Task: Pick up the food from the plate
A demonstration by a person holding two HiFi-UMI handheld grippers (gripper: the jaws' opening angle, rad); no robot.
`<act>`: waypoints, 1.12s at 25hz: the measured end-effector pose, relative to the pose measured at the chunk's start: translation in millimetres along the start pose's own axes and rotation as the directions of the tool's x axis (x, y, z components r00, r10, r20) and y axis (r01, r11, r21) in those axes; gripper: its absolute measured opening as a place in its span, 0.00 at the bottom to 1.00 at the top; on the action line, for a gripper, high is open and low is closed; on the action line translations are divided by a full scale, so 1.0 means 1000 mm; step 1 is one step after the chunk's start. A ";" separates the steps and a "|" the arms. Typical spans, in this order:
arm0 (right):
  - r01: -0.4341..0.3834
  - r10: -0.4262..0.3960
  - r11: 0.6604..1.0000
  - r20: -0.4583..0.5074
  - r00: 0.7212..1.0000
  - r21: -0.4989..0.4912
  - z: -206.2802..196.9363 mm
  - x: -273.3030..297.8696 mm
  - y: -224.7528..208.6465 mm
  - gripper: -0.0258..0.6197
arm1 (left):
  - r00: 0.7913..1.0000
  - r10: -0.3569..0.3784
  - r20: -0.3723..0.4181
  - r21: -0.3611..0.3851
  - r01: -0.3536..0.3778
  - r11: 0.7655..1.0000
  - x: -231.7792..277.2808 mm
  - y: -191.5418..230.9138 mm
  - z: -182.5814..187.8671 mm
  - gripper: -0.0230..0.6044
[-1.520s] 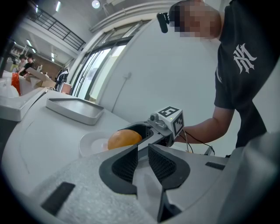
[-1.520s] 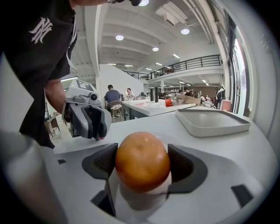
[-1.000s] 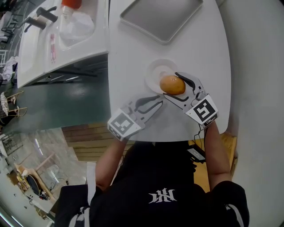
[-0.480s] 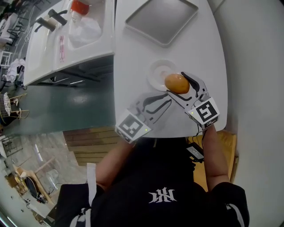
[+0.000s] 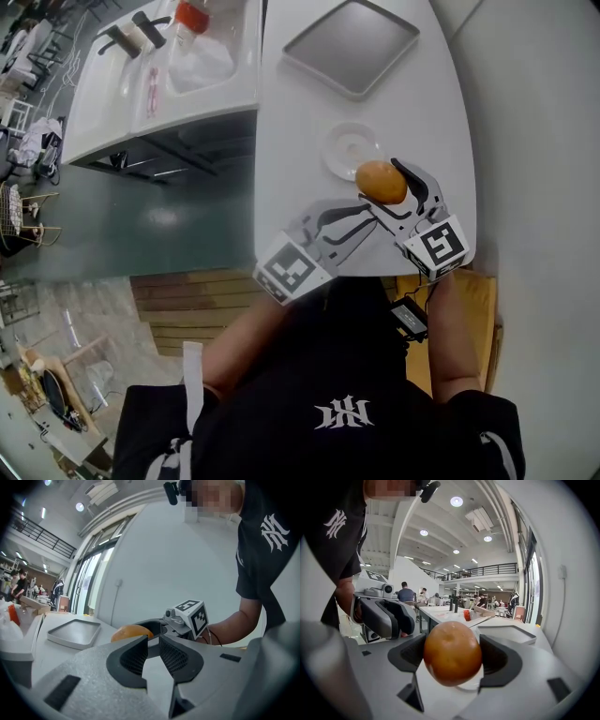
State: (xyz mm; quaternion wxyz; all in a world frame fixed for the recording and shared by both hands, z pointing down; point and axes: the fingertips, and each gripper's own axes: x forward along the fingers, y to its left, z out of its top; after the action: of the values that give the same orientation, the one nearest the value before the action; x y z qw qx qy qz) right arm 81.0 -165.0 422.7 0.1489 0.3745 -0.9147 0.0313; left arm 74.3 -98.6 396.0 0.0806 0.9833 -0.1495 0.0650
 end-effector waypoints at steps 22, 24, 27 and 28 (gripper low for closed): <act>0.049 -0.047 0.999 0.113 0.992 -0.016 0.058 -0.094 0.101 0.54 | 0.998 -0.039 0.050 0.062 0.036 0.997 -0.086 -0.108 0.035 0.11; 0.063 -0.060 0.998 0.104 0.993 -0.023 0.060 -0.101 0.107 0.54 | 0.998 -0.046 0.051 0.068 0.042 0.997 -0.092 -0.117 0.036 0.11; 0.069 -0.067 0.998 0.104 0.992 -0.014 0.060 -0.110 0.117 0.54 | 0.997 -0.058 0.050 0.077 0.054 0.996 -0.101 -0.130 0.036 0.11; 0.059 -0.057 0.998 0.114 0.992 -0.014 0.061 -0.112 0.122 0.54 | 0.997 -0.062 0.050 0.080 0.057 0.995 -0.104 -0.134 0.036 0.11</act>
State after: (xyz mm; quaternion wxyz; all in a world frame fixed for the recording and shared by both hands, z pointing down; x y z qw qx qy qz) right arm 57.0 -12.5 338.5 0.1009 0.4009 -0.9105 -0.0025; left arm 20.3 50.6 326.5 0.0400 0.9911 -0.1196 0.0425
